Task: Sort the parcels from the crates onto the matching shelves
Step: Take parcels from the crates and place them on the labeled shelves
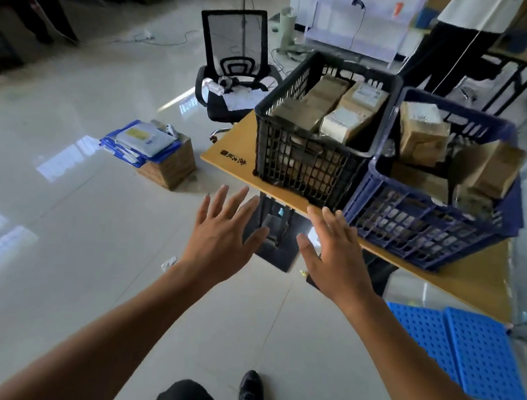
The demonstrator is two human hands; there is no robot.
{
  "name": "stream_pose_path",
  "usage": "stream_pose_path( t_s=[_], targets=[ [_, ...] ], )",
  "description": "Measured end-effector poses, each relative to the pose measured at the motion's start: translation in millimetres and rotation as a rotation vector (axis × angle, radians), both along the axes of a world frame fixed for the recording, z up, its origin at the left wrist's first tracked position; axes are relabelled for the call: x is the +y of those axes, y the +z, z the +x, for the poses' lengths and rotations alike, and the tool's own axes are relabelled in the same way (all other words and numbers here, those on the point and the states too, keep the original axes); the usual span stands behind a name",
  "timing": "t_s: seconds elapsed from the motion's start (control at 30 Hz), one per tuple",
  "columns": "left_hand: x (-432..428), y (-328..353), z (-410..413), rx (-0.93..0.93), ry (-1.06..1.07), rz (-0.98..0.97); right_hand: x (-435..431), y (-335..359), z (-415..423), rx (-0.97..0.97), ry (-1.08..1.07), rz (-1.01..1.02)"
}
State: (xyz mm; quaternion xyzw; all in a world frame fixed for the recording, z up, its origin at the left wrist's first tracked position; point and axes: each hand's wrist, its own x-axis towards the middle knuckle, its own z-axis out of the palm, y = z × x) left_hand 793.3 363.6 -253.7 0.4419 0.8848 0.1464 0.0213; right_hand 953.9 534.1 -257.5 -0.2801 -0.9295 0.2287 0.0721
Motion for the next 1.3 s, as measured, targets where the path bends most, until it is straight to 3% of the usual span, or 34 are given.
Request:
stream_pose_path(
  t_s=[0.37,0.63,0.9,1.3],
  targets=[
    [150.5,9.3,-132.5,-0.078,-0.079,0.139,118.5,9.8,-116.4,0.104,-0.197,0.006],
    [259.1,2.8,-216.3,-0.183,-0.302,0.153,167.5,17.9,-172.9,0.035,-0.422,0.007],
    [358.9,-11.2,-237.6,-0.297,-0.420,0.058,218.1,10.4,-192.4,0.056,-0.628,-0.111],
    [418.0,-47.7,-242.0,-0.424,-0.460,-0.140,270.4,-27.4,-219.0,-0.091,-0.669,0.124]
  ],
)
